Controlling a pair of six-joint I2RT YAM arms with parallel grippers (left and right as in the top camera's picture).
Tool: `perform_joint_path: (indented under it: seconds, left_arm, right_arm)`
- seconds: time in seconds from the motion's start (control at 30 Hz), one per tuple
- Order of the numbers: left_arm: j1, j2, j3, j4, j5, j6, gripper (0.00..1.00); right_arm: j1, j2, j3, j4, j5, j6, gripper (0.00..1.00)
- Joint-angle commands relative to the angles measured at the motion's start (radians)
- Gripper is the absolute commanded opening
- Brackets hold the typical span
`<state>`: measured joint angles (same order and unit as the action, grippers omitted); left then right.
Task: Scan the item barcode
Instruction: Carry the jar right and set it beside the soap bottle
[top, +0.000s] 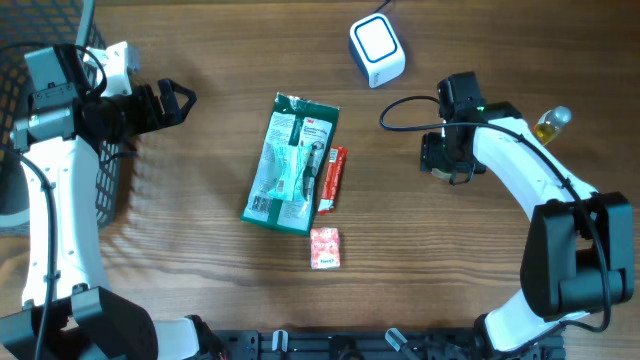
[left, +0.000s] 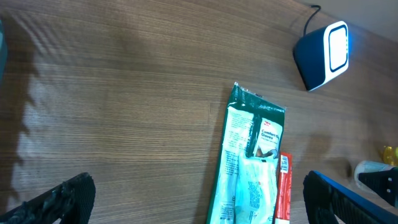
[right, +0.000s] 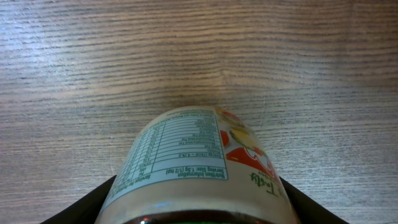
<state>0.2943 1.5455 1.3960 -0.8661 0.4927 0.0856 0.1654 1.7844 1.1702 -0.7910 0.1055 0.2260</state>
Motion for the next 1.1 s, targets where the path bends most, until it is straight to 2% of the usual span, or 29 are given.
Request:
perform_joint_path:
  seconds: [0.0,0.03,0.13,0.23,0.3,0.4,0.5,0.7,0.73,0.77,0.8,0.83,0.87,0.9,1.07]
  left_arm:
    - [-0.002,0.005,0.005,0.002,0.011,0.015,1.0]
    - [-0.002,0.005,0.005,0.003,0.011,0.015,1.0]
    - [-0.002,0.005,0.005,0.003,0.011,0.015,1.0]
    - [-0.002,0.005,0.005,0.003,0.011,0.015,1.0]
    - [-0.002,0.005,0.005,0.003,0.011,0.015,1.0]
    - [-0.002,0.005,0.005,0.003,0.011,0.015,1.0]
    - [-0.002,0.005,0.005,0.002,0.011,0.015,1.0]
    - [-0.002,0.005,0.005,0.003,0.011,0.015,1.0]
    - [-0.002,0.005,0.005,0.003,0.011,0.015,1.0]
    - [-0.002,0.005,0.005,0.002,0.011,0.015,1.0]
    - [-0.002,0.005,0.005,0.003,0.011,0.015,1.0]
    - [-0.002,0.005,0.005,0.003,0.011,0.015,1.0]
    - [-0.002,0.005,0.005,0.003,0.011,0.015,1.0]
    - [-0.002,0.005,0.005,0.003,0.011,0.015,1.0]
    - [-0.002,0.005,0.005,0.002,0.011,0.015,1.0]
  right_arm:
    - [-0.002,0.009,-0.003,0.008,0.017,0.016,0.57]
    - [-0.002,0.009,-0.003,0.008,0.017,0.016,0.74]
    - [-0.002,0.009,-0.003,0.008,0.017,0.016,0.87]
    - [-0.002,0.009,-0.003,0.009,0.017,0.016,0.88]
    - [-0.002,0.009,-0.003,0.013,0.018,0.014,0.95]
    - [-0.002,0.009,0.018,0.03,0.018,0.009,0.95]
    - [-0.002,0.003,0.1,-0.013,0.018,0.009,0.95]
    - [0.012,-0.002,0.401,-0.214,-0.011,0.011,0.95]
    - [0.019,-0.002,0.43,-0.233,-0.055,0.01,0.93]
    - [0.024,-0.002,0.44,-0.241,-0.114,0.011,0.83]
    - [0.031,-0.002,0.44,-0.245,-0.193,0.011,0.6]
    - [0.037,-0.002,0.439,-0.253,-0.247,0.01,0.29]
    - [0.043,0.002,0.432,-0.257,-0.28,0.014,0.13]
    - [0.051,0.003,0.42,-0.257,-0.296,0.025,0.08]
    - [0.1,0.008,0.303,-0.149,-0.287,0.047,0.08]
